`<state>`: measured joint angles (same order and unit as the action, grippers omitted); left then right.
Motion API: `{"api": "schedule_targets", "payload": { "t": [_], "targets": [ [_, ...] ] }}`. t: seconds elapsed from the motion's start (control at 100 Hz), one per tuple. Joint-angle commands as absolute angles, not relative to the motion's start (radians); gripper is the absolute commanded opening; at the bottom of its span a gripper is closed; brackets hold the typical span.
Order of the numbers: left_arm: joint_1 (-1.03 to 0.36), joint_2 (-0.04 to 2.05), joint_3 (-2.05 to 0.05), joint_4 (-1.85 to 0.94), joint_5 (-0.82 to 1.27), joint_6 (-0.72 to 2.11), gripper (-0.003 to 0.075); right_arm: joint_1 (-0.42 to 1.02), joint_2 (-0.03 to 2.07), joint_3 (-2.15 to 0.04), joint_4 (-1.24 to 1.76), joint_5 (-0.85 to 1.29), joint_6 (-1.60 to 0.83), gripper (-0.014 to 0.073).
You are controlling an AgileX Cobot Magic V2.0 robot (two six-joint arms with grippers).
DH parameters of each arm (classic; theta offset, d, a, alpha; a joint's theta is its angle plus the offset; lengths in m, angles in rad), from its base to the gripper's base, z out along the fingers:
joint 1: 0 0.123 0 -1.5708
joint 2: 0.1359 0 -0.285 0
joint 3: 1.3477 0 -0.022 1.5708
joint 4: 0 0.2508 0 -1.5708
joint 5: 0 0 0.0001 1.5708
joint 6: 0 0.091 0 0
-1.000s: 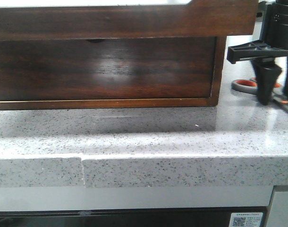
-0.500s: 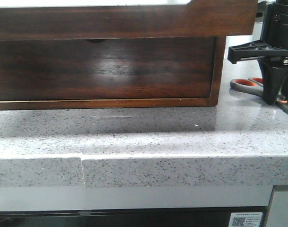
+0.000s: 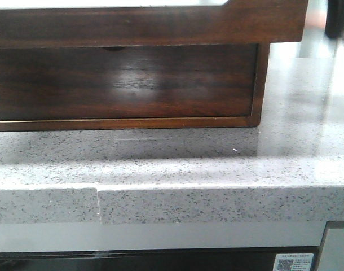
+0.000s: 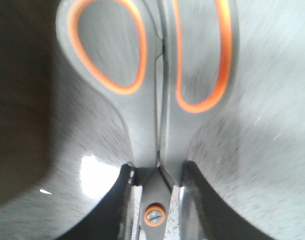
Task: Put scissors in drawer with both arms
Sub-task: 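Close the right gripper on the scissors and lift them, then carry the scissors over the open drawer with the right gripper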
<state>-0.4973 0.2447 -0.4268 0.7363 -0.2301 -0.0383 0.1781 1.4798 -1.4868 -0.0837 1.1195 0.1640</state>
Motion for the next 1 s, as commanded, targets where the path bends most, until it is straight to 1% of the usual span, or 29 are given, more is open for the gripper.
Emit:
{"api": "schedule_targets", "payload": {
  "t": [0.0, 0.08, 0.16, 0.36, 0.57, 0.8, 0.99],
  "targets": [
    [-0.506, 0.256, -0.461, 0.711, -0.276, -0.049, 0.0166, 0.176, 1.400, -1.566, -0.106, 1.102, 0.154, -0.0069],
    [-0.506, 0.256, -0.461, 0.711, -0.276, -0.049, 0.0166, 0.176, 1.371, -1.617, -0.108, 1.113, 0.151, -0.0069],
    [-0.506, 0.256, -0.461, 0.711, -0.276, -0.049, 0.0166, 0.180, 1.347, -1.660, -0.103, 1.113, 0.097, -0.0069],
    [-0.506, 0.256, -0.461, 0.711, -0.276, -0.049, 0.0166, 0.257, 1.306, -1.739, -0.098, 1.099, -0.018, -0.0069],
    [-0.506, 0.256, -0.461, 0.711, -0.276, -0.049, 0.0166, 0.397, 1.304, -1.771, -0.068, 1.011, -0.181, -0.0069],
    [-0.506, 0.256, -0.461, 0.711, -0.276, -0.049, 0.0166, 0.590, 1.315, -1.771, -0.067, 0.904, -0.355, -0.0069],
    [-0.506, 0.256, -0.461, 0.711, -0.276, -0.049, 0.0166, 0.695, 1.358, -1.769, -0.067, 0.898, -0.480, -0.0069]
  ]
}}
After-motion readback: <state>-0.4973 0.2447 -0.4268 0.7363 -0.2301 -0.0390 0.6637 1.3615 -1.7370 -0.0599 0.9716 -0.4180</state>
